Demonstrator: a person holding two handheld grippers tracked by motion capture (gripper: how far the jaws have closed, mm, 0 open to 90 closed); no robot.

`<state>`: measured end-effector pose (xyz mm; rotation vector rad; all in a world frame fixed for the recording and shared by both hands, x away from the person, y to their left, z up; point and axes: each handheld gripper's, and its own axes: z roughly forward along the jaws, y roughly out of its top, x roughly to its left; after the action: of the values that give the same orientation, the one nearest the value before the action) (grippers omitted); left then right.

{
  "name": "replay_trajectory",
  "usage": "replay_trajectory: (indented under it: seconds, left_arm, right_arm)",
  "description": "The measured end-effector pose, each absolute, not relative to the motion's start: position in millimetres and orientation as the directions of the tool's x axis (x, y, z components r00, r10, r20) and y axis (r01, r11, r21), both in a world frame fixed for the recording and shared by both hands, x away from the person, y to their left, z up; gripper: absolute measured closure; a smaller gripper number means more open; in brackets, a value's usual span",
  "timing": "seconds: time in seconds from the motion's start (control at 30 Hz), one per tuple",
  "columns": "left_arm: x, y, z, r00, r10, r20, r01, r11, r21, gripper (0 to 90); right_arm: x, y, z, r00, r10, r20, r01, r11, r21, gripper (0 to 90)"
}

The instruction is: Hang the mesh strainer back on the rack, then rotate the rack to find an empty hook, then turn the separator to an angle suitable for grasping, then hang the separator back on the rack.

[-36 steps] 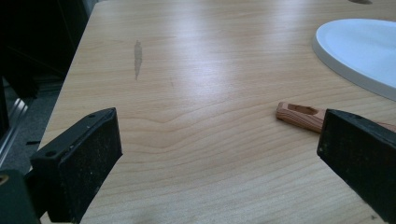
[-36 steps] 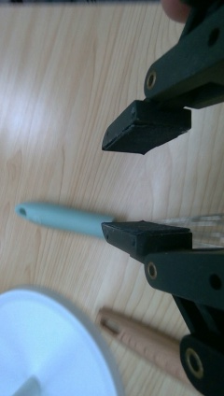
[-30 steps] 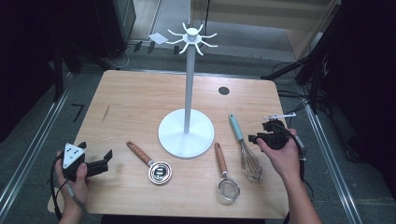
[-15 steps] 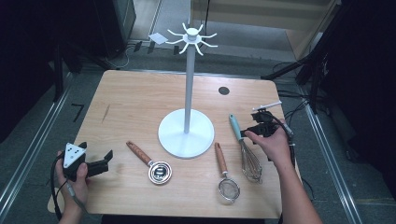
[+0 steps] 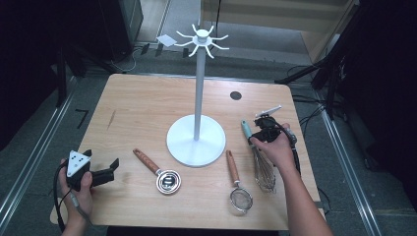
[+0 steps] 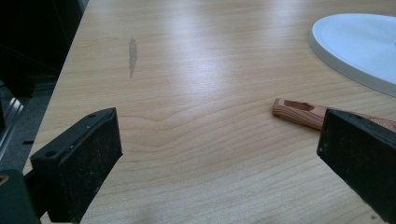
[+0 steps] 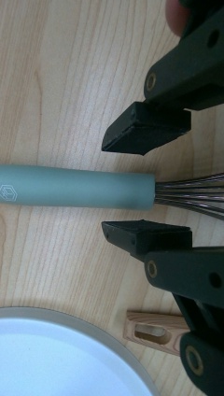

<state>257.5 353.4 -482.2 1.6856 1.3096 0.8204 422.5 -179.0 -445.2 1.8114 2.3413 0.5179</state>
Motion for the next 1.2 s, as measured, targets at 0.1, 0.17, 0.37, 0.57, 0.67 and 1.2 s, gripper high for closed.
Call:
replay_trajectory:
  seconds: [0.1, 0.17, 0.37, 0.57, 0.67, 1.2]
  left_arm:
    - [258, 354, -482, 0.245, 0.969, 0.005, 0.430, -0.114, 0.896, 0.0]
    - [257, 354, -482, 0.246, 0.969, 0.008, 0.429, -0.117, 0.896, 0.0]
    - [258, 353, -482, 0.246, 0.969, 0.009, 0.428, -0.117, 0.896, 0.0]
    - [258, 353, -482, 0.249, 0.968, 0.007, 0.433, -0.118, 0.894, 0.0]
    - [258, 353, -482, 0.250, 0.968, 0.009, 0.431, -0.120, 0.894, 0.0]
    - [260, 353, -482, 0.246, 0.969, 0.006, 0.448, -0.119, 0.886, 0.0]
  right_arm:
    - [425, -177, -449, -0.264, 0.958, 0.110, 0.920, 0.216, 0.327, 57.3]
    - [427, -177, -451, -0.260, 0.960, 0.102, 0.923, 0.217, 0.317, 57.8]
    - [430, -174, -457, -0.260, 0.962, 0.088, 0.930, 0.225, 0.289, 58.8]
    - [433, -172, -461, -0.251, 0.965, 0.077, 0.938, 0.223, 0.264, 59.7]
    - [433, -170, -464, -0.261, 0.963, 0.067, 0.939, 0.237, 0.249, 60.1]
    - [438, -161, -465, -0.257, 0.966, 0.016, 0.947, 0.249, 0.202, 63.1]
